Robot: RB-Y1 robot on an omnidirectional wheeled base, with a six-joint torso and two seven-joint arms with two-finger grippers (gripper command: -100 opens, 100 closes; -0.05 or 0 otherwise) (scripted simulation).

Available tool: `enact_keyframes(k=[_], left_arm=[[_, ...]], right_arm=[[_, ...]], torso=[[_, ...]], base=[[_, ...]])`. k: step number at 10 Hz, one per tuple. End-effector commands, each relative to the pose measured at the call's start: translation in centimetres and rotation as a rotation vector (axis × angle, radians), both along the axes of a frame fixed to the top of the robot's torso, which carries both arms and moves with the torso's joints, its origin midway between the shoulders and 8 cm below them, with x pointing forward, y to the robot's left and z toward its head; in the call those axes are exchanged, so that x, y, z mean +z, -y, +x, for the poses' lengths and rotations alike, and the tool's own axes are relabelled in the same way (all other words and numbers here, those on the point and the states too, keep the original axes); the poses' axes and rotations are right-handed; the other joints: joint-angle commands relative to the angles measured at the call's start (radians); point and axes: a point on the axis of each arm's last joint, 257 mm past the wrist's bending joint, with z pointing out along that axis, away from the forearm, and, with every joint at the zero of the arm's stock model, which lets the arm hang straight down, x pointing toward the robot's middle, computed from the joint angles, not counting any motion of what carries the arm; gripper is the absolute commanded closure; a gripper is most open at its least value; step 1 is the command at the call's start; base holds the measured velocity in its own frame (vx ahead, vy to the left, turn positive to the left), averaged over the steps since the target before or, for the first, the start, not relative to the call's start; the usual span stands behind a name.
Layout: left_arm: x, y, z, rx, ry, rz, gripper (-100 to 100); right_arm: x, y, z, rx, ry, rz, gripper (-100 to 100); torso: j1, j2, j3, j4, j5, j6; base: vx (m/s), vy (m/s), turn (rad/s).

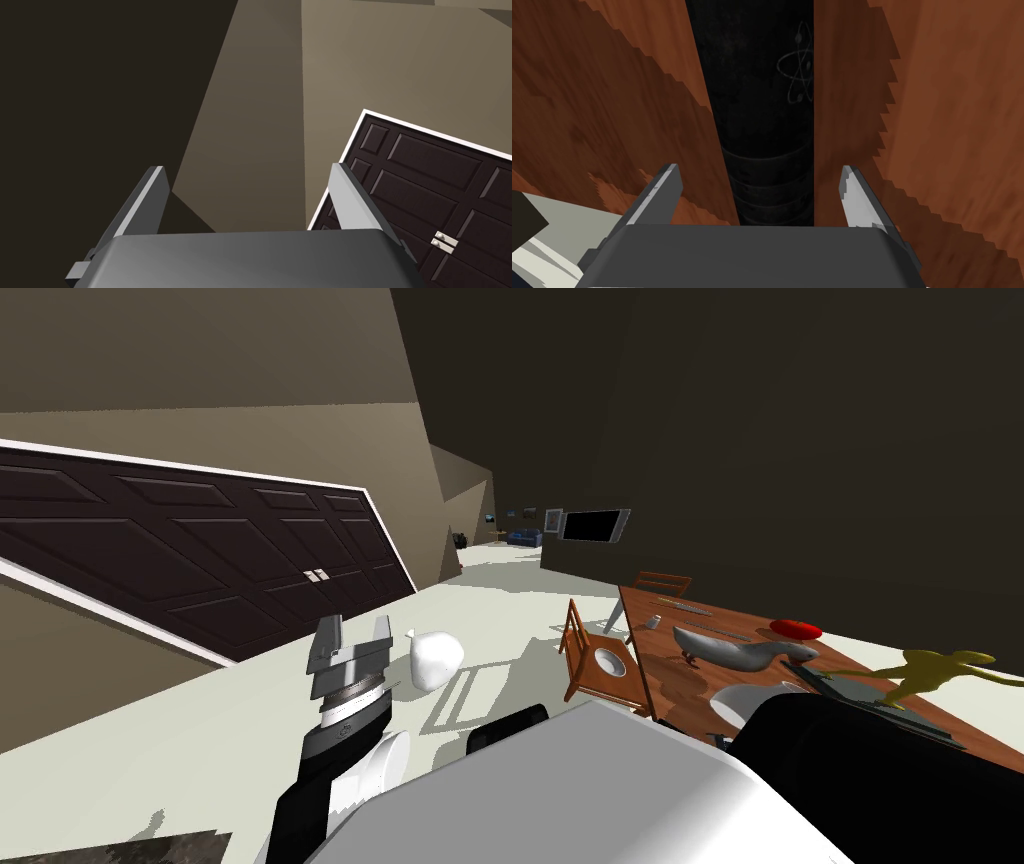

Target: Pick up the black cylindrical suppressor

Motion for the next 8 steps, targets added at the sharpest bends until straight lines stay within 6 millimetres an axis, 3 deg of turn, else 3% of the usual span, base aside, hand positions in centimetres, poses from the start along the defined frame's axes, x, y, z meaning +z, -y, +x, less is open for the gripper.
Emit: enact_keyframes(k=[1, 5, 6, 7, 8], left_arm=[[0.0, 0.0, 0.0, 0.000, 0.000, 0.000, 0], [0.0, 0.0, 0.0, 0.000, 0.000, 0.000, 0], [0.0, 0.0, 0.0, 0.000, 0.000, 0.000, 0], [0.0, 0.0, 0.0, 0.000, 0.000, 0.000, 0], [0.0, 0.0, 0.0, 0.000, 0.000, 0.000, 0]], right_arm=[[0.0, 0.0, 0.0, 0.000, 0.000, 0.000, 100], [0.0, 0.0, 0.0, 0.002, -0.001, 0.001, 100], [0.0, 0.0, 0.0, 0.001, -0.001, 0.001, 0], [0.0, -0.6, 2.0, 0.012, 0.031, 0.022, 100], [-0.1, -0.6, 1.8, 0.029, 0.018, 0.018, 100]], torso=[[0.000, 0.000, 0.000, 0.000, 0.000, 0.000], [0.000, -0.001, 0.000, 0.000, 0.000, 0.000], [0.000, -0.001, 0.000, 0.000, 0.000, 0.000], [0.000, -0.001, 0.000, 0.000, 0.000, 0.000], [0.000, -0.002, -0.001, 0.000, 0.001, 0.002]], base=[[0.000, 0.000, 0.000], [0.000, 0.000, 0.000], [0.000, 0.000, 0.000], [0.024, -0.007, -0.234], [0.036, -0.003, -0.124]])
